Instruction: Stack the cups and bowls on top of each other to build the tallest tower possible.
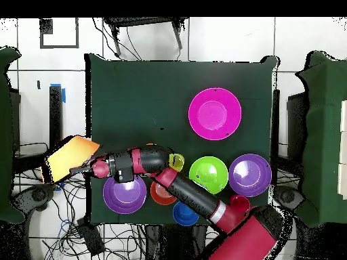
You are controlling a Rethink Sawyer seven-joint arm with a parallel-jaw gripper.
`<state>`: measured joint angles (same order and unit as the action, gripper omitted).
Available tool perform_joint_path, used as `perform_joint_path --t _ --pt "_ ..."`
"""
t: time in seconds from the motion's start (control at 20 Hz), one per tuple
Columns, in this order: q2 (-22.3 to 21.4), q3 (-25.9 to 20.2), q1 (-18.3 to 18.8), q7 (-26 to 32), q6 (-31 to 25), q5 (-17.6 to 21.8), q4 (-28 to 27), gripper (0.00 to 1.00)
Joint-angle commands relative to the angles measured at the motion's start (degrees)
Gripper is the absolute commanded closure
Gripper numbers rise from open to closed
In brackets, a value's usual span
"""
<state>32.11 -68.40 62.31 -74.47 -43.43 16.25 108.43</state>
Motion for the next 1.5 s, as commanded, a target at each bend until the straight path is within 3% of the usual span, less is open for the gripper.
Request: perform_joint_path --t 0.05,1.5 --pt "3.34 -2.27 -0.41 18.56 2.98 4.59 -12.65 1.00" --pt "-7.49 -4.50 -2.06 9.81 5.19 7.35 -11.99 1.00"
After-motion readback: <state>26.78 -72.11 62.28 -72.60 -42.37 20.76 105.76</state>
